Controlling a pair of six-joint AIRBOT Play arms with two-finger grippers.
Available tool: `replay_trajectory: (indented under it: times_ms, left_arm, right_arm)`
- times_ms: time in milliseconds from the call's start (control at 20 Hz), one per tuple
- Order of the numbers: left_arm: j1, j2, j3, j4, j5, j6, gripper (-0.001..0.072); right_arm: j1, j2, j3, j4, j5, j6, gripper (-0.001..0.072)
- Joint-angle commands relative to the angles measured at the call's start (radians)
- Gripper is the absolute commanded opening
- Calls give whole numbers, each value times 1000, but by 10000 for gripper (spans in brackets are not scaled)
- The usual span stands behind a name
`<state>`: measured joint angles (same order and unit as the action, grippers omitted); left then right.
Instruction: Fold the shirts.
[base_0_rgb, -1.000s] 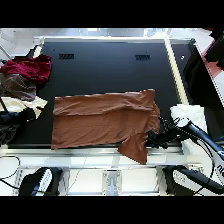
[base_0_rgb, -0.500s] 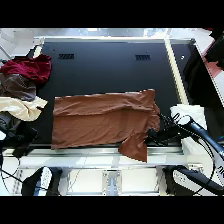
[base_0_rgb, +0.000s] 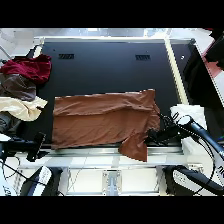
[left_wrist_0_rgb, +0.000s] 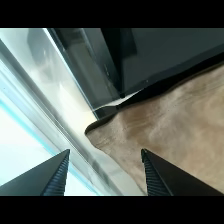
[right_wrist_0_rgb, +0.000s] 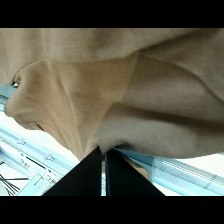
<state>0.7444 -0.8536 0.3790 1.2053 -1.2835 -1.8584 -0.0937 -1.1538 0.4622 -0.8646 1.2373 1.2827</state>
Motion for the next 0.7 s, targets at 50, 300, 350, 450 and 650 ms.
replay_trajectory:
  times_ms: [50,300,350,450,650]
  left_arm:
    - [4,-59,-3,-11,23,24,478]
    - [3,-83,-3,-50,72,53,227]
    - [3,-85,-3,-87,87,87,221]
    - [3,-99,-3,-150,108,120,211]
    - [3,-113,-2,-183,103,199,11]
  right_arm:
    - [1,1,1,1,0,-2,17]
    - [1,1,1,4,-9,-2,17]
    - [1,1,1,5,-13,-2,16]
    - [1,1,1,5,-29,-2,16]
    - [1,21,2,6,-34,-1,16]
